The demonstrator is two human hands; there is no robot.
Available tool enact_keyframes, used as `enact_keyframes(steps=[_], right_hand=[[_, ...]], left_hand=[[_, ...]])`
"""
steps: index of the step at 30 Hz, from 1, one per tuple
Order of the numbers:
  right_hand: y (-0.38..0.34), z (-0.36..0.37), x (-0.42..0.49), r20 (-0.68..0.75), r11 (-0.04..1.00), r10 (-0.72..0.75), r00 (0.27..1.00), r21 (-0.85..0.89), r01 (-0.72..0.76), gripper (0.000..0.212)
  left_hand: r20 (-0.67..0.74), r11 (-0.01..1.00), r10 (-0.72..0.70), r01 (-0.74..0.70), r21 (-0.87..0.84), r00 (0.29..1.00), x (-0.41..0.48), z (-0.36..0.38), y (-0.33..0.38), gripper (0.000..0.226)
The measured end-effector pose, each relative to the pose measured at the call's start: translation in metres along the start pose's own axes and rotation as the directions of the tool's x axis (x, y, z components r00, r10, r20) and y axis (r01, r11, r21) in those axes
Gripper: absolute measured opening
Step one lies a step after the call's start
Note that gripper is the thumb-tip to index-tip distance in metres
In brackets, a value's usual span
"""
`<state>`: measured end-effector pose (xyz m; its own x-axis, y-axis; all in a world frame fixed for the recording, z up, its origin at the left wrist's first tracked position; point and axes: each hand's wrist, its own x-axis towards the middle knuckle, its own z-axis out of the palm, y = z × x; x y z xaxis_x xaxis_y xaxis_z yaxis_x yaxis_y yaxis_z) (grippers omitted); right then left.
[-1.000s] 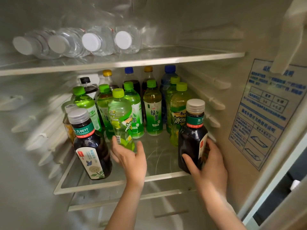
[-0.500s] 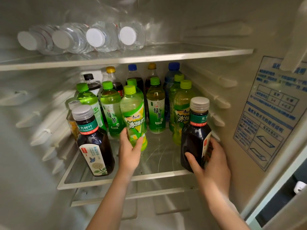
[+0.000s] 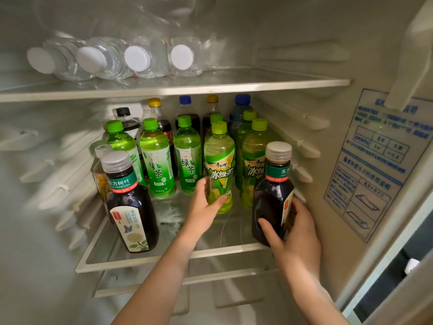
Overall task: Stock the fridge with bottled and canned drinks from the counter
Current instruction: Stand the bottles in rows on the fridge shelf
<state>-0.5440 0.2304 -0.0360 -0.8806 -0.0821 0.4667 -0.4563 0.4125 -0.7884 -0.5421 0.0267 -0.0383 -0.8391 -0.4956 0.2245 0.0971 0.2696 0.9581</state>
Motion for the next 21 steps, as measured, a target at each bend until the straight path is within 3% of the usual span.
enact_keyframes(steps=[21], right_hand=[[0.0000,0.0006,-0.0013,-0.001,1.000,0.013,1.000,-0.004,-0.013,0.069]], left_hand=[[-0.014,0.997,0.058,-0.057,0.055,0.998,0.0069,0.0032,-0.0053,0.063]])
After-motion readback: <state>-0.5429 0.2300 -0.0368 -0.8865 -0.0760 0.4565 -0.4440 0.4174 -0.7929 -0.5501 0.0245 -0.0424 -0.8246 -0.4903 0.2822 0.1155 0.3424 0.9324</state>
